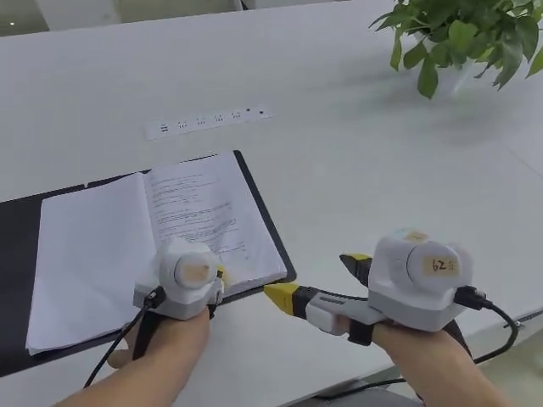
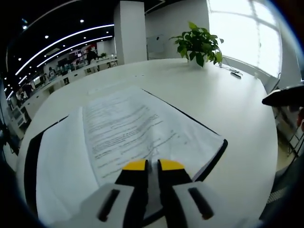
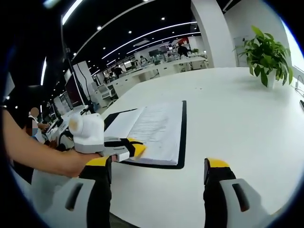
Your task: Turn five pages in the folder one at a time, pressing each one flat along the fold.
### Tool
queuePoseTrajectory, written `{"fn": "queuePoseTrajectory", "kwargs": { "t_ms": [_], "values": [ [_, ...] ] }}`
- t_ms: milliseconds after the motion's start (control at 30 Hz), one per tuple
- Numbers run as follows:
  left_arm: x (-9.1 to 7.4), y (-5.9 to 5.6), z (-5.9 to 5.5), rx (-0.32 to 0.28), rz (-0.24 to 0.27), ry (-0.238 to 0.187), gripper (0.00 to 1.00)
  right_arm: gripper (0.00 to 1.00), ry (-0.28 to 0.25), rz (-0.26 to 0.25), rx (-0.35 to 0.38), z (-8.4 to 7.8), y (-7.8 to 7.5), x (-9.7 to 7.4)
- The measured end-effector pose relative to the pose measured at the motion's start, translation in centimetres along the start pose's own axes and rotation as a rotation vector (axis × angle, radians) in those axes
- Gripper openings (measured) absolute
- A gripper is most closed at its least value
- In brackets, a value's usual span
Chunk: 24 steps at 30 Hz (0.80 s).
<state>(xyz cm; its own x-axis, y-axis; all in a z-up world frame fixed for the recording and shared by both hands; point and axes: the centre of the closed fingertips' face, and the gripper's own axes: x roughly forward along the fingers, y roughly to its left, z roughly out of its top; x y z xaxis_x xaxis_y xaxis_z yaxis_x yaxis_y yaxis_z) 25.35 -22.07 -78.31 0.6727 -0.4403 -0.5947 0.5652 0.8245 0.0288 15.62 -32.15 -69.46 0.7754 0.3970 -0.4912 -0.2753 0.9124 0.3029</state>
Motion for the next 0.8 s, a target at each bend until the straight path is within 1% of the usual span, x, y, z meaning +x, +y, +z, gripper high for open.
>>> {"fn": "queuePoseTrajectory", "kwargs": {
  "t_ms": [33,133,167,233,300,433,533,567,667,733,800],
  "values": [
    [0.0,0.0,0.0,0.021,0.001,0.0,0.06,0.79,0.0,0.004,0.001,0.0,0.0,0.2],
    [0.0,0.0,0.1,-0.019,0.006,-0.004,0.04,0.79,0.006,0.026,-0.01,0.0,0.4,1.2],
    [0.1,0.0,0.1,-0.024,0.007,-0.006,0.03,0.78,0.003,0.032,-0.014,0.2,0.5,1.4],
    [0.1,0.2,0.1,-0.051,0.007,-0.008,0.02,0.74,-0.001,0.052,-0.021,0.4,0.8,2.1],
    [0.2,0.2,0.0,-0.057,0.001,-0.008,0.02,0.69,-0.001,0.067,-0.016,0.5,0.9,3.0],
    [0.2,0.4,0.0,-0.101,-0.002,-0.011,0.0,0.57,0.007,0.086,0.039,0.3,0.7,4.6],
    [0.2,0.3,0.0,-0.102,-0.005,-0.015,0.0,0.48,0.018,0.096,0.096,0.1,0.5,5.6],
    [0.2,0.3,0.0,-0.102,-0.006,-0.018,0.0,0.46,0.015,0.096,0.099,0.1,0.4,5.9],
    [0.1,0.3,0.0,-0.102,-0.006,-0.022,0.0,0.41,0.031,0.1,0.134,-0.3,0.3,6.9],
    [0.1,0.3,0.0,-0.1,-0.007,-0.023,0.0,0.42,0.06,0.099,0.16,-0.9,0.1,7.6],
    [0.1,0.3,0.0,-0.101,-0.009,-0.024,0.0,0.41,0.069,0.104,0.174,-1.3,0.1,8.1]
  ]
}}
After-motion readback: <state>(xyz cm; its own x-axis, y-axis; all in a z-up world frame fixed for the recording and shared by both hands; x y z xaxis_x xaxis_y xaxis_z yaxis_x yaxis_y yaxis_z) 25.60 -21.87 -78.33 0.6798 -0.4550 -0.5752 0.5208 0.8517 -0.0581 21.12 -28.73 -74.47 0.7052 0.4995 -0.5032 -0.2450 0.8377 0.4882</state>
